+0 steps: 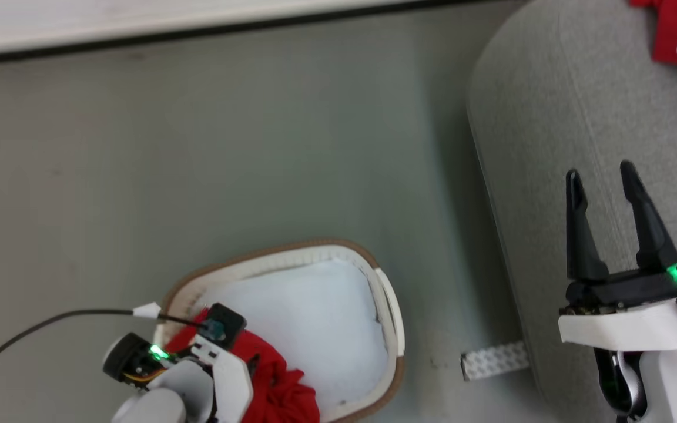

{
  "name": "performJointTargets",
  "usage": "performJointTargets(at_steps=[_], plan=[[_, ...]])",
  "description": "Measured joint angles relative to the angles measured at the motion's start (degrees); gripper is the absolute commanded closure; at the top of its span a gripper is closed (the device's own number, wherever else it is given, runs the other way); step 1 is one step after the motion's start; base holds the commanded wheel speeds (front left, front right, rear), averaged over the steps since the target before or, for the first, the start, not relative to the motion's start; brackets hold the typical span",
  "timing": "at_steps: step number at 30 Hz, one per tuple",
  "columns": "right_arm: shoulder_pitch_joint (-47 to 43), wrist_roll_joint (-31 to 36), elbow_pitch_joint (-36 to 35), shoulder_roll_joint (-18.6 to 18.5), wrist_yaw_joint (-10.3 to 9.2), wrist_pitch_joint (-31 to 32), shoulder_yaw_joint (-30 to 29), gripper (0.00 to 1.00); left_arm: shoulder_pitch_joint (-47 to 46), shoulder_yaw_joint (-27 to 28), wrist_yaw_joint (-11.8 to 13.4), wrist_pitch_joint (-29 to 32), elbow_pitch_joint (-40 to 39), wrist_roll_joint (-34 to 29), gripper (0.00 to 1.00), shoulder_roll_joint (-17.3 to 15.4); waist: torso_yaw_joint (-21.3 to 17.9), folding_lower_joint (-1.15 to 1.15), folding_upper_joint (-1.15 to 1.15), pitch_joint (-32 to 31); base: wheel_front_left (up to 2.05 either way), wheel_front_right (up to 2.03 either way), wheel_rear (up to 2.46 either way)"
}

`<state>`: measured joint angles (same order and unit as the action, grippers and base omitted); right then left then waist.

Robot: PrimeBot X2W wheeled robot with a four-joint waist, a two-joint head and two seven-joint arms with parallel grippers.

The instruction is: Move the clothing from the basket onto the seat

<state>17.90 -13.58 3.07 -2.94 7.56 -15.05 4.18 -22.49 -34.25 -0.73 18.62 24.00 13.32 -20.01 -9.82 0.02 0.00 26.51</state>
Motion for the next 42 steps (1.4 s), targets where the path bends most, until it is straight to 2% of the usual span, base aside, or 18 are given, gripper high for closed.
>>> performJointTargets(at_steps=[6, 16, 26, 27, 28, 35, 42], plan=[[3.1, -3.3, -2.6, 0.0, 0.00, 0.0, -0.1, 0.00, -4.1, -0.1, -0.8, 3.6, 6.5, -0.3, 0.00, -0.3, -2.8, 0.01, 0.00, 8.8, 0.00, 0.00, 0.00], [7.9, -6.6, -6.0, 0.0, 0.00, 0.0, -0.1, 0.00, -12.5, -0.3, -0.2, 6.2, 13.9, -1.7, 0.00, -0.3, -5.8, 0.00, 0.00, 21.7, 0.00, 0.00, 0.00], [8.8, -10.3, -9.0, 0.0, 0.00, 0.0, -1.5, 0.00, -16.3, -0.2, 1.3, 6.0, 18.7, -2.6, 0.00, -1.8, -8.5, -0.01, 0.00, 28.9, 0.00, 0.00, 0.00], [8.7, -10.6, -9.0, 0.0, 0.00, 0.0, -1.8, 0.00, -16.4, -0.2, 1.3, 5.5, 18.9, -2.6, 0.68, -1.8, -8.8, -0.01, 0.00, 29.1, 0.00, 0.00, 0.00], [8.6, -10.8, -9.0, 0.0, 0.00, 0.0, -2.1, 0.00, -16.5, -0.1, 1.3, 4.9, 19.0, -2.5, 1.00, -1.9, -9.0, -0.01, 0.00, 29.3, 0.00, 0.00, 0.00], [8.1, -11.4, -7.6, 0.0, 0.00, 0.0, -2.3, 0.00, -16.9, -0.9, 0.7, 2.4, 19.3, -1.8, 1.00, -0.9, -9.0, -0.01, 0.00, 27.4, 0.00, 0.00, 0.00], [6.1, -11.1, -5.2, 0.1, 0.00, 0.0, -4.0, 0.00, -15.7, -0.6, -0.1, -1.4, 15.1, 0.9, 1.00, 1.9, -7.8, -0.01, 0.00, 21.1, 0.00, 0.00, 0.00]])
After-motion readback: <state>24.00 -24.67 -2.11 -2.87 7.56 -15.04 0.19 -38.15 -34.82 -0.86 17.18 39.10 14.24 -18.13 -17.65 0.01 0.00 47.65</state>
